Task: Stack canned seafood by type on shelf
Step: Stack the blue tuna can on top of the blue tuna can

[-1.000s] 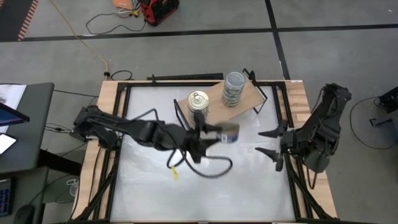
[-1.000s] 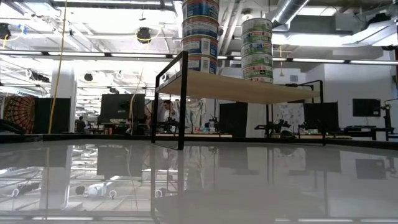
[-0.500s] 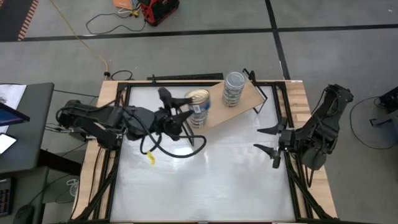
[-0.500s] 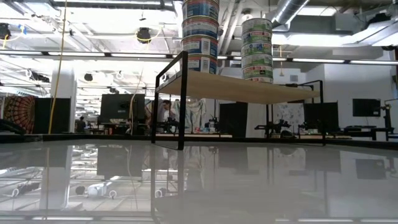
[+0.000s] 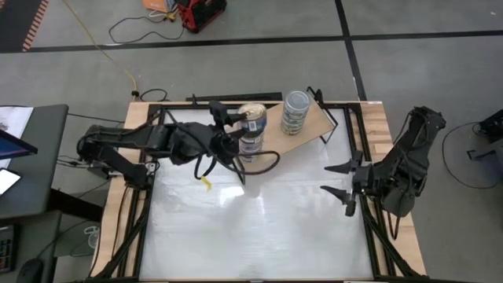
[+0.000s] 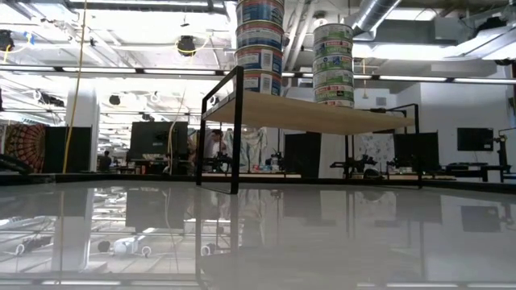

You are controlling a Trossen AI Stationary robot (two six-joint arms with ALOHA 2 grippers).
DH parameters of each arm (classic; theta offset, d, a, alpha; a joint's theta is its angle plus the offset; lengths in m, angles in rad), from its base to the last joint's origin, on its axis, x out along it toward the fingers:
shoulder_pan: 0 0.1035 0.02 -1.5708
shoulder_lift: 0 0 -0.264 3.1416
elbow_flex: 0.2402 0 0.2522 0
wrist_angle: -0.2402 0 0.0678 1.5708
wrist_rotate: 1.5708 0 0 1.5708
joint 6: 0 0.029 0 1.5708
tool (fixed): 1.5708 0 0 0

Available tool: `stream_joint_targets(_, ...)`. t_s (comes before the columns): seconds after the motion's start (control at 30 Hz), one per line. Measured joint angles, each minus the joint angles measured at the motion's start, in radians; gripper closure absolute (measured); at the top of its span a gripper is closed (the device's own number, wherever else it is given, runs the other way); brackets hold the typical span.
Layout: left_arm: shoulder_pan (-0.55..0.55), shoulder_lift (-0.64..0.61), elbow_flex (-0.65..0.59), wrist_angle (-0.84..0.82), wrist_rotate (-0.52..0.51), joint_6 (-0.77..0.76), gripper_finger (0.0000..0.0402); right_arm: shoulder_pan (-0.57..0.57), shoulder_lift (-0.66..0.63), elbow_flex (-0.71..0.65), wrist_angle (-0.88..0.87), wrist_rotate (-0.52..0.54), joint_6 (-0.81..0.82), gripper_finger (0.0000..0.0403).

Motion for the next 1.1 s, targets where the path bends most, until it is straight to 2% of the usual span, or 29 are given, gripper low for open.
stream_joint_targets(0.3,0.030,0.004,0.000,-0.036,0.062,-0.008,0.0205,-0.001,0.000,0.000,0.000,0.000,-0.008,0.0108)
stream_joint_targets(1.1,0.013,0.003,0.003,-0.148,0.034,0.021,0.0203,-0.001,0.000,0.000,0.000,0.000,-0.010,0.0108)
